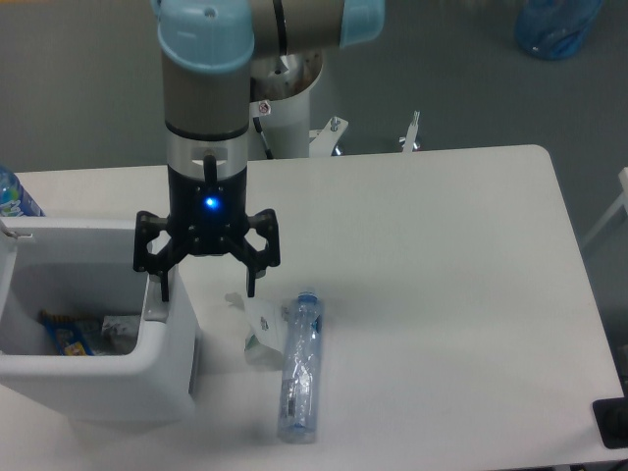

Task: Open the trash can
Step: 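Push the bin lid edge so the lid swings open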

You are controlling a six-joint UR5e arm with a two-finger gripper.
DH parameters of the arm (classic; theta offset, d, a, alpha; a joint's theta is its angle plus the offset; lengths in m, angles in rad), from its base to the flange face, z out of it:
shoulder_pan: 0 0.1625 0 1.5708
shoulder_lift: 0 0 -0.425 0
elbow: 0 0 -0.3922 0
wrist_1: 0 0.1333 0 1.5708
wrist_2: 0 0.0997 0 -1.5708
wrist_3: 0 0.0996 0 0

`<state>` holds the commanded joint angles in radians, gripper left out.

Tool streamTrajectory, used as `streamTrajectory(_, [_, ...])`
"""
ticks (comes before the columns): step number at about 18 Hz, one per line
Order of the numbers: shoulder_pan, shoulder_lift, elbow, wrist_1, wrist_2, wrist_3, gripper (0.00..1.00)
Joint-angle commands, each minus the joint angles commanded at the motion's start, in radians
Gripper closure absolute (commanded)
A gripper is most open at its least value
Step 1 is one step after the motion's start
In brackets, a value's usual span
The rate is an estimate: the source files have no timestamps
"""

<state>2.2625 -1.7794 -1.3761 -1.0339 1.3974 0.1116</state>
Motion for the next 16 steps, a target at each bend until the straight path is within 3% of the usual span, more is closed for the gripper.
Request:
streamTrajectory(5, [0.057, 0.008, 0.008, -0.009, 0.201, 0.184, 0.0])
streamTrajectory(16, [0.233, 0.034, -0.023, -0.074, 0.256, 0.557, 0.0])
